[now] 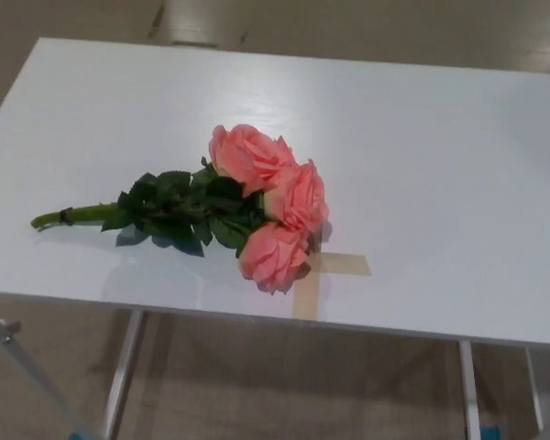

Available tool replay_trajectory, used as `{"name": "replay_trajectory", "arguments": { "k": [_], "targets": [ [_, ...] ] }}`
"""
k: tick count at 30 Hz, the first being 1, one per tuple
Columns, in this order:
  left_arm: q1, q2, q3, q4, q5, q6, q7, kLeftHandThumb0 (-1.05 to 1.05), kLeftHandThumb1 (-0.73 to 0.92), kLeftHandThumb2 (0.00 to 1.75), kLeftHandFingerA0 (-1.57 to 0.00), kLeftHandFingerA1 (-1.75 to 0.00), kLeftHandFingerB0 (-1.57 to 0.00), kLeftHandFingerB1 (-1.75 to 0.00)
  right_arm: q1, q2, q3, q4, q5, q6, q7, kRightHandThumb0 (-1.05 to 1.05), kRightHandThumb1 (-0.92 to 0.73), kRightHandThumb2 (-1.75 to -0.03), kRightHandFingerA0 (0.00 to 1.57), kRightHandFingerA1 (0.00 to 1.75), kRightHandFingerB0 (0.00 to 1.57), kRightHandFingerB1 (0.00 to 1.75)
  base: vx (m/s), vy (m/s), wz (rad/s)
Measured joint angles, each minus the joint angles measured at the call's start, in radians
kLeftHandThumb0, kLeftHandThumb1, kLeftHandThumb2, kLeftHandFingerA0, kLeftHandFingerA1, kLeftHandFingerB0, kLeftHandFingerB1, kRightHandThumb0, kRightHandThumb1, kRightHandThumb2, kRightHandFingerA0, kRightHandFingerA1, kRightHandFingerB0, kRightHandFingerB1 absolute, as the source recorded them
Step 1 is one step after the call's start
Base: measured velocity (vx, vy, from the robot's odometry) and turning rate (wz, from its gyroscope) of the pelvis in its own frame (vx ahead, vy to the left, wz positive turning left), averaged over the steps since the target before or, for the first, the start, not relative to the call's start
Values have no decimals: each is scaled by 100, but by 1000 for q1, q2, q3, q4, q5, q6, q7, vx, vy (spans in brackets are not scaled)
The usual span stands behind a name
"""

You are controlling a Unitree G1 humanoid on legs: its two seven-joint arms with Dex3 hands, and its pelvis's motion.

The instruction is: Use the left hand to pick up the rose and passes it to a human.

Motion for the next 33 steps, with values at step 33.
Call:
{"name": "replay_trajectory", "arguments": {
  "k": [33],
  "targets": [
    [344,149,82,-791,-91,-233,-259,-52,38,68,-62,-53,-42,-44,0,1,-43,3,9,11,-4,-33,-65,-59,55,39,46,36,0,0,0]
  ]
}}
